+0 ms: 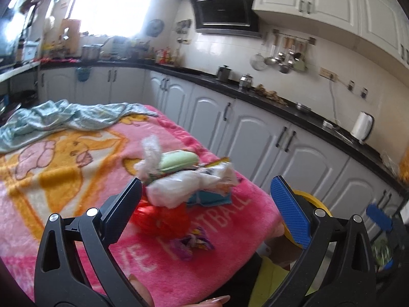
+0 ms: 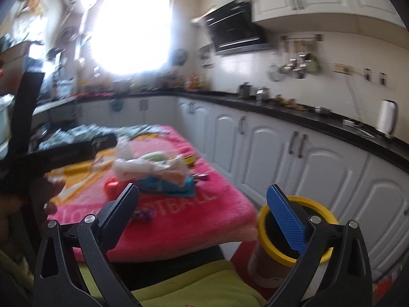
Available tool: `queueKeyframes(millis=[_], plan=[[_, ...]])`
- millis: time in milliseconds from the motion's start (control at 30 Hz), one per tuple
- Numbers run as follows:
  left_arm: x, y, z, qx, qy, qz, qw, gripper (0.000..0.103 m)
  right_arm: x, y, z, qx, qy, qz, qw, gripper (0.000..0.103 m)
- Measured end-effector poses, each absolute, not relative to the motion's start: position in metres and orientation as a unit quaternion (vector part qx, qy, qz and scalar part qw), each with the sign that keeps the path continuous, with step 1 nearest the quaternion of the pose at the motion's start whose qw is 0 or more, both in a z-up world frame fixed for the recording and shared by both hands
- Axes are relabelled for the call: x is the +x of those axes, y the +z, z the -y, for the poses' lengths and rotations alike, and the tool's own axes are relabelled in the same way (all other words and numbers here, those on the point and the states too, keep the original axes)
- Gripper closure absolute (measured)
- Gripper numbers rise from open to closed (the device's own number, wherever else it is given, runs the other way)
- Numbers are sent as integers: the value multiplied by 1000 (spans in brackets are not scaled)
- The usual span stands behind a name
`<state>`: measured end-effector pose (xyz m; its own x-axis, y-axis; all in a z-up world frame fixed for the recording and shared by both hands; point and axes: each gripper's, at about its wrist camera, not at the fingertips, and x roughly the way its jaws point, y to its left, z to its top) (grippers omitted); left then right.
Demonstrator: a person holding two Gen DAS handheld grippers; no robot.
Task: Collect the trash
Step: 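Grasp the white foam net with the left tool while the right tool grasps the purple wrapper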
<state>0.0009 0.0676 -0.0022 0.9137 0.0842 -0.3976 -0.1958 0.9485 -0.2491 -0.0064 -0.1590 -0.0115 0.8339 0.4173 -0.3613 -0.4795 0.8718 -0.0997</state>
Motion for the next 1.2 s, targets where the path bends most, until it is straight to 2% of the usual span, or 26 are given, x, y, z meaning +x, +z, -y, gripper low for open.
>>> queueKeyframes(millis=[233,600,933,1200], plan=[[0,-1,-112,-182,120,-197,956,11,5,-23,118,-129,302,-205,922,6],[9,-1,-154,-206,160,-210,942,11,41,-45,65,-125,370,-277,878,6],[60,-10,-178,-205,127,-244,939,11,87,-100,23,-124,375,-370,841,6],[108,-36,-180,-213,77,-298,927,11,106,-129,9,-120,370,-404,828,6]])
